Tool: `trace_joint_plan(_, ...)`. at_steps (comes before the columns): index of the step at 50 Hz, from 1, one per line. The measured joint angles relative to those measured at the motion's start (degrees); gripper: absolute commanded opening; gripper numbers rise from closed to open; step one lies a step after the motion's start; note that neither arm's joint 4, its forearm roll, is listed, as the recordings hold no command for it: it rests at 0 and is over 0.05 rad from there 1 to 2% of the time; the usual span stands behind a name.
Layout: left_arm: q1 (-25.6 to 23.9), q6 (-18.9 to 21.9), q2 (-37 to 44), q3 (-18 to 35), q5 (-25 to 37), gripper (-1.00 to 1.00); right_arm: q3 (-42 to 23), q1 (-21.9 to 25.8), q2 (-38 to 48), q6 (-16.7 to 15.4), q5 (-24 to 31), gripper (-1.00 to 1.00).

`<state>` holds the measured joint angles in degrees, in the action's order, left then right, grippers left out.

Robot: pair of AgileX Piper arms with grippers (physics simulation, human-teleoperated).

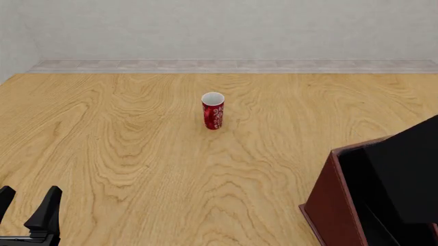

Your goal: Pick up the book and place it in the left compartment of the caddy.

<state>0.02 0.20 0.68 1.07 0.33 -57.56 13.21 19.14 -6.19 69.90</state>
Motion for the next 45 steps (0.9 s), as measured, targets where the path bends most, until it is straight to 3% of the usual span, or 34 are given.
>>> trace_joint_plan(45, 0.0, 0.0, 0.0, 0.0, 0.0, 1.0, 4.96, -3.65, -0.89, -1.61, 0.0, -1.0)
